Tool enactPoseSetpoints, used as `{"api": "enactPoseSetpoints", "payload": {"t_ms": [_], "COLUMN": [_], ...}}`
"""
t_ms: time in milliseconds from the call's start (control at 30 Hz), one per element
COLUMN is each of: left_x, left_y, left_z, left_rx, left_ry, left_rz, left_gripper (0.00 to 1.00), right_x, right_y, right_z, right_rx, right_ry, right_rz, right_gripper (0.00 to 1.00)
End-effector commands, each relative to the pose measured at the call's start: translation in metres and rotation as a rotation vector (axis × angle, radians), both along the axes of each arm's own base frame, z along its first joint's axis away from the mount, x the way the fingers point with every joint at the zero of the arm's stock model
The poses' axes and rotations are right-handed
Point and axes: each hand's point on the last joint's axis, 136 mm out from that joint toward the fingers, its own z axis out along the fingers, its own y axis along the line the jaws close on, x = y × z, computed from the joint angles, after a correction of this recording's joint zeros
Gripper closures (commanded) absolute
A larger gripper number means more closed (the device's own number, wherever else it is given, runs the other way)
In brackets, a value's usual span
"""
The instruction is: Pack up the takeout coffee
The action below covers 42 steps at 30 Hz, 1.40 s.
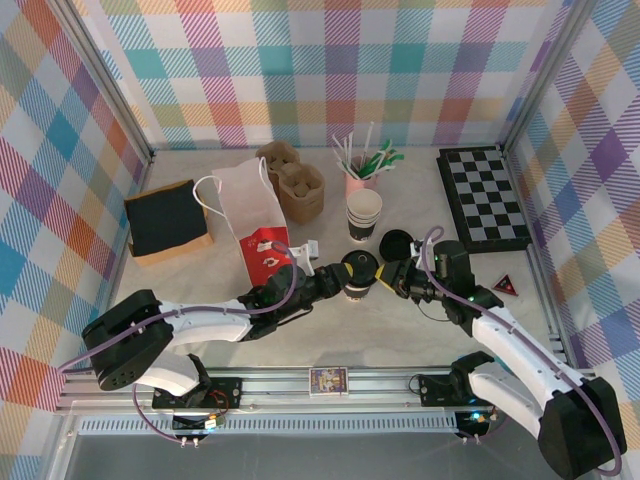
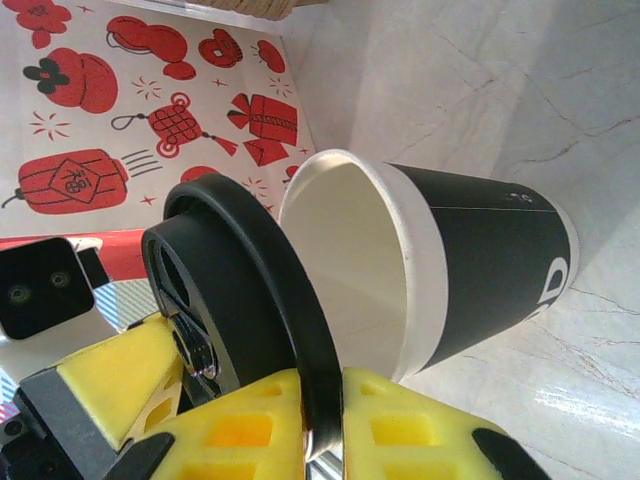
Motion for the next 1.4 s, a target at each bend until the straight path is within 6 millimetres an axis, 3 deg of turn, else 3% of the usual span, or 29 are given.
{"api": "enactPoseSetpoints", "payload": {"t_ms": [0, 733, 1367], "left_x": [-0.01, -0.006, 0.0], "left_y": [-0.01, -0.006, -0.001], "left_z": [-0.005, -0.019, -0.014], "left_rx": [0.043, 0.096, 0.13], "left_ry": [-0.013, 0.008, 0.004], "left_rz": [-0.057, -0.034, 0.005], "left_gripper": [0.68, 0.65, 0.57], "right_x": [0.008, 0.012, 0.014], "right_y": [-0.001, -0.005, -0.004], "right_z": [0.003, -0.001, 0.006], "right_rx": [0.003, -0.007, -0.004], "right_ry": [-0.045, -0.034, -0.055], "right_rz": [-0.007, -0.022, -0.017], "right_gripper": [0.84, 0.85, 0.84]}}
